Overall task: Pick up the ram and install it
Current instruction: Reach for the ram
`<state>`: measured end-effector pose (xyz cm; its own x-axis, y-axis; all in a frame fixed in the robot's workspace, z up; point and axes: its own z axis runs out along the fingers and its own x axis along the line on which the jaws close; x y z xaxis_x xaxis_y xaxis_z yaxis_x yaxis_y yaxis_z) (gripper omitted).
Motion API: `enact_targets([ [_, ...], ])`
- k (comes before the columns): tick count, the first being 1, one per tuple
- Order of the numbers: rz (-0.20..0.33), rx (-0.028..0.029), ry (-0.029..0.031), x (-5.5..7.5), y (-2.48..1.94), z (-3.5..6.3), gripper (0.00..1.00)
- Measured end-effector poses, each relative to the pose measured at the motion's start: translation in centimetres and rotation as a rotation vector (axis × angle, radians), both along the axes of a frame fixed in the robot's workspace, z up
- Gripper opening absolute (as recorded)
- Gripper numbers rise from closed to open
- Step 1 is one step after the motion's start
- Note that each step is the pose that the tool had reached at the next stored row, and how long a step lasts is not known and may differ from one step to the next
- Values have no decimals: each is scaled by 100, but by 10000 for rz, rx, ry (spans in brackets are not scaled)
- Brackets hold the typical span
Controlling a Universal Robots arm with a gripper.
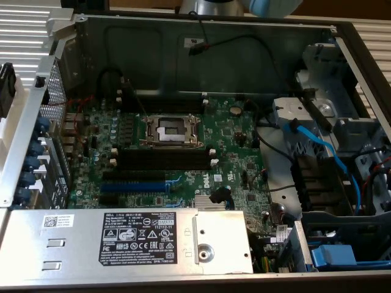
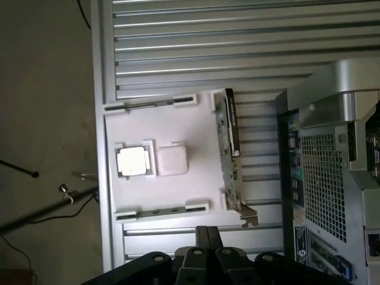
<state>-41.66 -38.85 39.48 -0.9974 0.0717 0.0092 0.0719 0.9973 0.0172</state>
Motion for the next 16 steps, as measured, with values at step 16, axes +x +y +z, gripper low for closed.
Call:
enact_targets([
  [16,0,0,0,-508,3,-1,10],
])
